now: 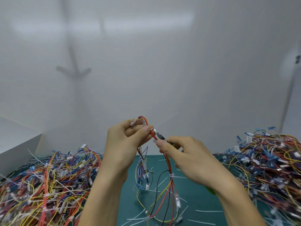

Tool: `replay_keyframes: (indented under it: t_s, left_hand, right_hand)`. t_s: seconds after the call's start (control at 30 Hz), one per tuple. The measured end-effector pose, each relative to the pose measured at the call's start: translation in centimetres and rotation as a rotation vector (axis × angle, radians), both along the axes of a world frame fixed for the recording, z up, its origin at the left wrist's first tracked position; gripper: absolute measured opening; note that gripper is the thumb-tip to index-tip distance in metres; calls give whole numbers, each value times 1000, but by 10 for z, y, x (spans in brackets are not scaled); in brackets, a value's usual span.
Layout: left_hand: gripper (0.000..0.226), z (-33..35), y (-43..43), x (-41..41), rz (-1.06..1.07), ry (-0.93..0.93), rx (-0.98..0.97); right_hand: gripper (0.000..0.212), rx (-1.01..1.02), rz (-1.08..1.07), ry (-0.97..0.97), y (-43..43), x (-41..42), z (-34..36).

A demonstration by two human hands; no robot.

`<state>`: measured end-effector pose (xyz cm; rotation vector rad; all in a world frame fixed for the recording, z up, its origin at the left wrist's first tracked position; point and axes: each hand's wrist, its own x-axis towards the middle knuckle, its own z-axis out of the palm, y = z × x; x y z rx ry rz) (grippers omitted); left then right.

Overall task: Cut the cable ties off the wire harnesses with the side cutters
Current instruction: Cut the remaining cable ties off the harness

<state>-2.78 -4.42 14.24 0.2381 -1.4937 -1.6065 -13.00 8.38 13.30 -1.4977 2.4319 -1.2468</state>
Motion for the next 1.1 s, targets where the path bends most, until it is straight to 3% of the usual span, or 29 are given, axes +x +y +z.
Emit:
replay_keyframes:
  t_s: [0.17,0.6,0.8,1.1]
  left_hand:
    - [19,0,-1,1,-18,-6,-23]
    - [16,-1,-6,4,-29,-44,-73]
    - [16,-1,-6,7,-30,-57,-104]
    - [19,-1,-8,4,-8,-58,-139]
  right_hand:
    - [82,-32,-2,10,0,1,1]
    - [63,-64,68,-83,-6,-5,-5]
    - [90,-65,122,-123,-7,-8,-7]
    - [87,-71,105,-104,-7,-7,-6]
